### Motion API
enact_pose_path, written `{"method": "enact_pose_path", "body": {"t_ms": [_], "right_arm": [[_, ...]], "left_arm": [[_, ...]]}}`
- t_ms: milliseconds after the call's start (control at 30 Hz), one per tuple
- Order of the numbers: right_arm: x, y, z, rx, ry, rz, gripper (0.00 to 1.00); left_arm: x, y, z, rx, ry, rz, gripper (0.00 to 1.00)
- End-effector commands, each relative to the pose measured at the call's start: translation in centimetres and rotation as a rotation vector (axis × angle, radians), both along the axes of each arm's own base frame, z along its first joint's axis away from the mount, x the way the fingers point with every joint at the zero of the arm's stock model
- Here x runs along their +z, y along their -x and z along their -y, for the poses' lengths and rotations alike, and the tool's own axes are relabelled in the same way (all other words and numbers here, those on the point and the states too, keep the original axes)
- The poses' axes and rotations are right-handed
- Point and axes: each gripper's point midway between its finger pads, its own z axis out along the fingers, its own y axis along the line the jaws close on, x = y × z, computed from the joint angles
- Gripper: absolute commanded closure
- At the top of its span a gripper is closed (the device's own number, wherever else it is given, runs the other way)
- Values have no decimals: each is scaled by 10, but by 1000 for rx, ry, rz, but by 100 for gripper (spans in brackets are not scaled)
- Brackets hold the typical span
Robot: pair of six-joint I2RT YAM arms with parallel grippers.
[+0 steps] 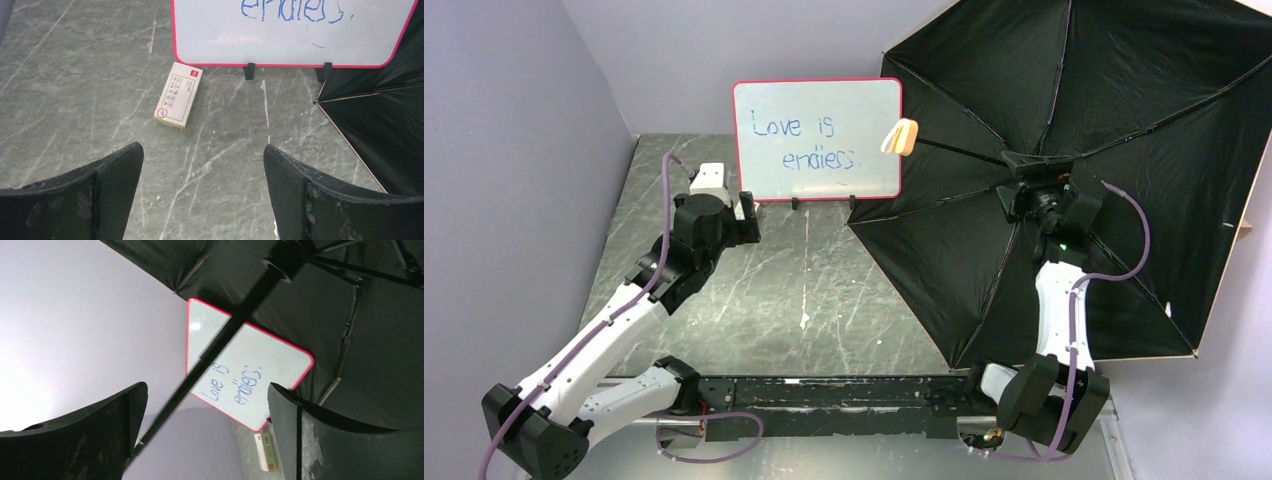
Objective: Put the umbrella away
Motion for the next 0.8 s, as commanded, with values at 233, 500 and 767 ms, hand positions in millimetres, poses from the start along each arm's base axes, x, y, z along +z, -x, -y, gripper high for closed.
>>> {"method": "enact_pose_path", "body": {"t_ms": [233,500,767], "right_arm": [[40,-8,16,-76,-9,79,10],[19,-36,21,-56,-28,17,17],[8,-64,21,-28,-43,3,28]], "left_arm": [[9,0,5,-37,21,29,8],[10,1,6,-48,16,20,8],[10,2,7,-52,18,17,9]]}}
